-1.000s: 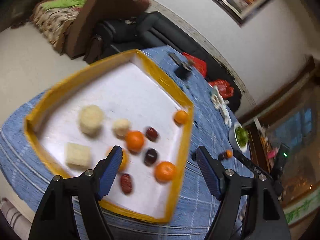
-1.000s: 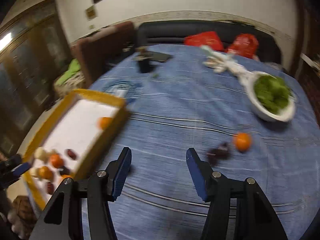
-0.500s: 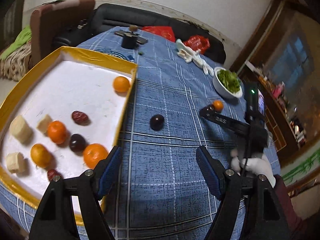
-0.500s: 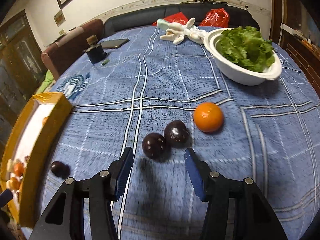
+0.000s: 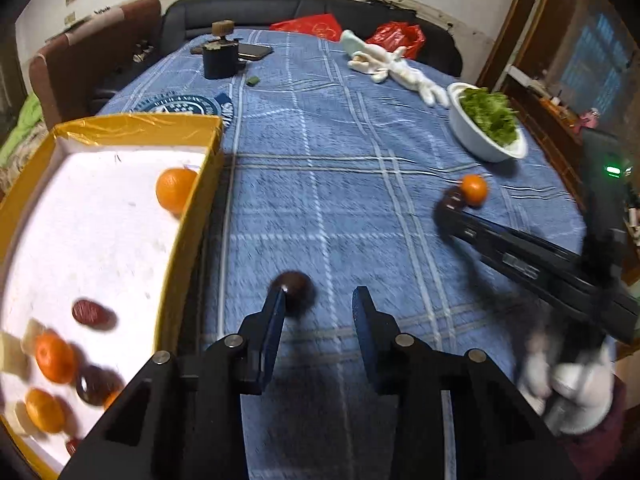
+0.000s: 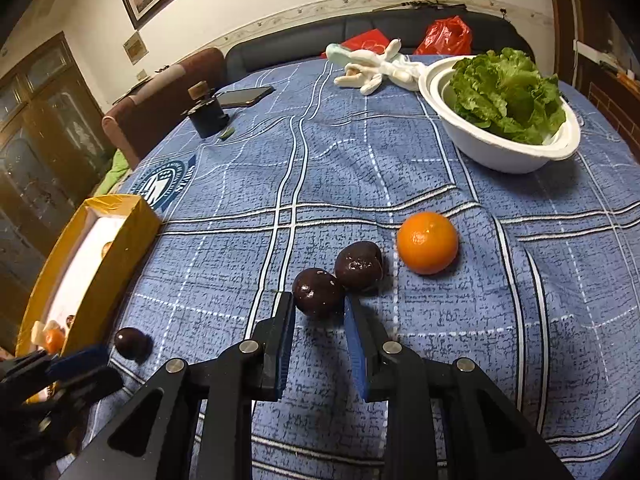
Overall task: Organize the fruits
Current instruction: 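Grasp a dark plum with each tool and release both into the tray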
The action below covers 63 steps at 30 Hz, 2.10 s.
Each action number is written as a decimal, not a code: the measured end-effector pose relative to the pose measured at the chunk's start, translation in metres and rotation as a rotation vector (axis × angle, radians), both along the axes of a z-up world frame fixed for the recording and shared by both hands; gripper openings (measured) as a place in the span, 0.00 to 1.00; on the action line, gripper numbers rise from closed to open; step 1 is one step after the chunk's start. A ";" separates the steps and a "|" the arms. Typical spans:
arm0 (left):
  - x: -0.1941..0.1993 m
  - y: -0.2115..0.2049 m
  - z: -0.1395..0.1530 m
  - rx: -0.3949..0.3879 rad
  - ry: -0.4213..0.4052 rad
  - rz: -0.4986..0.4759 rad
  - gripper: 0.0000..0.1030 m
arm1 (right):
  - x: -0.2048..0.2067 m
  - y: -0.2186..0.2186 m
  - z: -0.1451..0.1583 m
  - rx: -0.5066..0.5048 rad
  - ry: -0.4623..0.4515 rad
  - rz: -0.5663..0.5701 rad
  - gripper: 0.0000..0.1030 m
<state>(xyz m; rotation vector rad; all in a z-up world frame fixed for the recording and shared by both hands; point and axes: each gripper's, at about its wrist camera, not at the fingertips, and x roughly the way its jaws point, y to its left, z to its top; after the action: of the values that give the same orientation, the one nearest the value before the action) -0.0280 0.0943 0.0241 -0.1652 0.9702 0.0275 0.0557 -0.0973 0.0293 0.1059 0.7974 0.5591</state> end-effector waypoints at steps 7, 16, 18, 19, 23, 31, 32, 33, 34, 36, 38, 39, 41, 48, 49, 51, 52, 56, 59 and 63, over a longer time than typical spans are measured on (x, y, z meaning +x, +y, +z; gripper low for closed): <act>0.017 0.005 -0.011 0.086 0.011 0.030 0.47 | 0.002 -0.002 -0.001 0.044 0.032 0.024 0.27; 0.007 0.008 -0.009 0.126 -0.047 0.045 0.25 | 0.008 -0.016 -0.002 0.197 0.121 0.057 0.27; 0.002 0.008 -0.002 0.124 -0.070 0.049 0.25 | 0.010 -0.018 -0.003 0.237 0.140 0.070 0.27; -0.001 0.008 0.002 0.113 -0.082 0.049 0.25 | 0.011 -0.019 -0.003 0.255 0.148 0.077 0.27; -0.018 0.014 0.022 0.059 -0.130 0.072 0.25 | 0.010 -0.020 -0.002 0.334 0.180 0.122 0.27; -0.068 0.071 0.048 -0.002 -0.179 0.235 0.25 | -0.006 -0.007 0.005 0.363 0.165 0.186 0.27; -0.075 0.083 0.046 -0.014 -0.174 0.268 0.25 | -0.012 -0.003 0.007 0.346 0.150 0.188 0.27; -0.085 0.097 0.042 -0.025 -0.163 0.309 0.25 | -0.016 0.000 0.008 0.325 0.135 0.188 0.27; -0.090 0.105 0.039 -0.029 -0.156 0.330 0.25 | -0.022 0.005 0.011 0.301 0.119 0.192 0.27; -0.102 0.123 0.032 -0.038 -0.133 0.382 0.25 | -0.038 0.021 0.017 0.273 0.106 0.228 0.27; -0.111 0.138 0.026 -0.047 -0.118 0.423 0.25 | -0.060 0.045 0.024 0.255 0.097 0.293 0.27; -0.114 0.143 0.025 -0.052 -0.115 0.435 0.25 | -0.068 0.055 0.027 0.248 0.095 0.320 0.28; -0.120 0.154 0.023 -0.082 -0.109 0.459 0.25 | -0.086 0.085 0.035 0.220 0.087 0.390 0.28; -0.159 0.182 0.028 -0.205 -0.170 0.488 0.51 | -0.127 0.170 0.040 0.083 0.044 0.510 0.29; -0.163 0.184 0.030 -0.212 -0.180 0.494 0.53 | -0.130 0.182 0.036 0.066 0.047 0.515 0.29; -0.173 0.190 0.033 -0.228 -0.196 0.506 0.59 | -0.133 0.193 0.032 0.049 0.050 0.512 0.30; -0.177 0.192 0.035 -0.235 -0.202 0.509 0.61 | -0.133 0.198 0.029 0.040 0.054 0.509 0.31; -0.190 0.194 0.045 -0.258 -0.242 0.507 0.69 | -0.140 0.199 0.035 0.047 0.042 0.503 0.51; -0.193 0.191 0.049 -0.282 -0.260 0.489 0.71 | -0.146 0.188 0.044 0.039 0.009 0.486 0.53; -0.190 0.173 0.054 -0.321 -0.269 0.429 0.71 | -0.143 0.159 0.050 0.024 -0.022 0.433 0.53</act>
<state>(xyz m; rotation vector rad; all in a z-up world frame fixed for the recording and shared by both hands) -0.2182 0.2677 0.0778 -0.6547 0.6515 0.2385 -0.0873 0.0617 0.0795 -0.0531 0.7962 0.9776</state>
